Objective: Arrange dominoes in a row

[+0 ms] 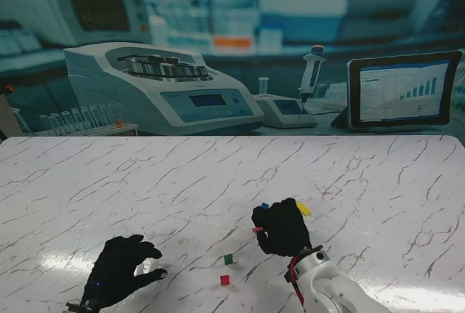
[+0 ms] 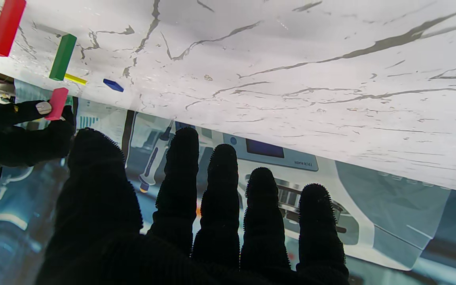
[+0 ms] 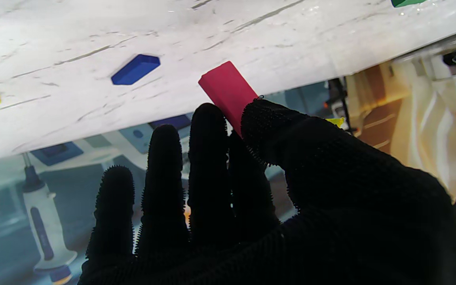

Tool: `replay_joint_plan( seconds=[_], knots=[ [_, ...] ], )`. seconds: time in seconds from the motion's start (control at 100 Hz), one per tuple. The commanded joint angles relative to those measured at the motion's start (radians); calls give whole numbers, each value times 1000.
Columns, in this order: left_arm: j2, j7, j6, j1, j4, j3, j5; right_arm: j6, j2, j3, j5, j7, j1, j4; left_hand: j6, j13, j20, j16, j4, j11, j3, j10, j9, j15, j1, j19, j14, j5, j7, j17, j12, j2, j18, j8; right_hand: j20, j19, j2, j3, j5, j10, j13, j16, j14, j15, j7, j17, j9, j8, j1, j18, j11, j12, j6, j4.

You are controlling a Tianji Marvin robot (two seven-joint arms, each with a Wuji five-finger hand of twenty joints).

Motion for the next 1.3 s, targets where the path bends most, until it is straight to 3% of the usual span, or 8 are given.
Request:
replay_joint_plan(
  seconds=[0.0, 0.58, 1.29],
  knots=[
    [-2, -14, -31, 12, -6, 0, -4, 5, -19, -16, 11, 4, 10, 6, -27, 7, 6, 14, -4, 16, -11, -19, 24, 20, -11, 7, -23, 19, 4, -3, 11, -4, -30, 11, 4, 23, 35, 5, -34, -15, 5, -7, -22, 3, 37, -4, 16, 0, 8, 12, 6, -16, 10, 36],
    [-1, -20, -35, 21, -12, -5, -4, 32, -58, -186, 112, -36, 142, 125, -31, 7, 6, 11, -4, 16, -11, -23, 25, 21, -12, 7, -27, 19, 7, 0, 10, -4, -21, 12, 2, 23, 63, -26, -58, -12, -6, -8, -23, 2, 41, -13, 7, -2, 27, 10, -8, -39, 21, 35],
    [-4, -16, -23, 37, -18, -9, -13, 50, -86, -260, 199, -18, 213, 206, -29, 5, 7, 11, -4, 17, -11, -21, 25, 20, -11, 8, -26, 18, 8, -2, 10, -4, -17, 11, -1, 18, 82, -67, -72, -3, -24, -8, -17, 1, 33, -26, -9, -12, 51, 12, -22, -47, 27, 9]
  ],
)
